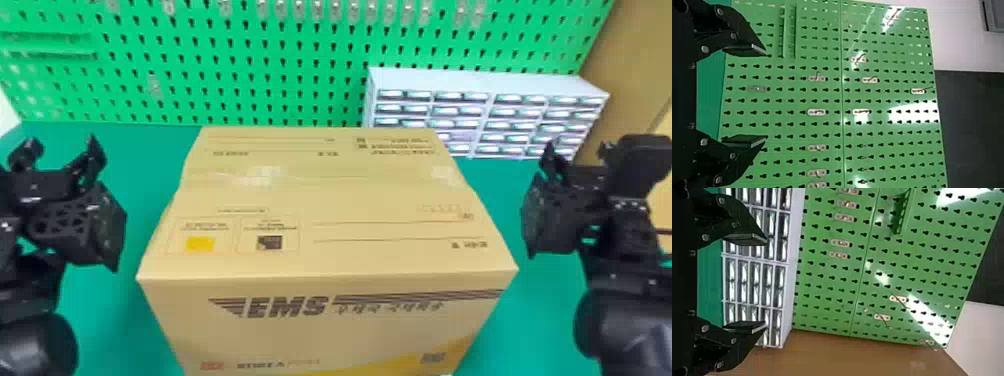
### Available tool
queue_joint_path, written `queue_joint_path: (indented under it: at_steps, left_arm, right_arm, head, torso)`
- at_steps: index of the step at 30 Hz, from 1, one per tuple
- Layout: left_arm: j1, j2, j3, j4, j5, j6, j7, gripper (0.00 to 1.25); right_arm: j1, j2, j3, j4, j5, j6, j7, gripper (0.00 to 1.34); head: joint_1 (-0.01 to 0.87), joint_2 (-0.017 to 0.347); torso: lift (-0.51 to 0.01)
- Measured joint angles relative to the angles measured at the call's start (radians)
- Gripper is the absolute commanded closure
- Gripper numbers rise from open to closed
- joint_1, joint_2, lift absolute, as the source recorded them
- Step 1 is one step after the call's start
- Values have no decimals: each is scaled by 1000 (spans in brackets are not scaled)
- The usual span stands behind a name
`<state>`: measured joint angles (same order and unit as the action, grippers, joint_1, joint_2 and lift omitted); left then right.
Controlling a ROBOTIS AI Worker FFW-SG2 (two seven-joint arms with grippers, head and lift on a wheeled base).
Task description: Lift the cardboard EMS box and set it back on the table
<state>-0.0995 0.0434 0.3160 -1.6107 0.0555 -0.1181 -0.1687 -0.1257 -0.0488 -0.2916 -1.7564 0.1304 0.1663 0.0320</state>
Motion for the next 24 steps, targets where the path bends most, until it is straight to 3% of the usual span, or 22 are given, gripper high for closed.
queue_joint_path:
  at_steps: [10,24]
  left_arm:
    - [1,0,8,5,2,0,0,470]
    - [1,2,28,92,9,-52,-60,470]
  right_arm:
    - [6,1,-5,24,-14,-42,0,507]
    - [43,-24,-7,195,-134,-284,0,510]
  head:
    - [678,-14]
    - [678,-14]
  torso:
    - [-95]
    - [-95]
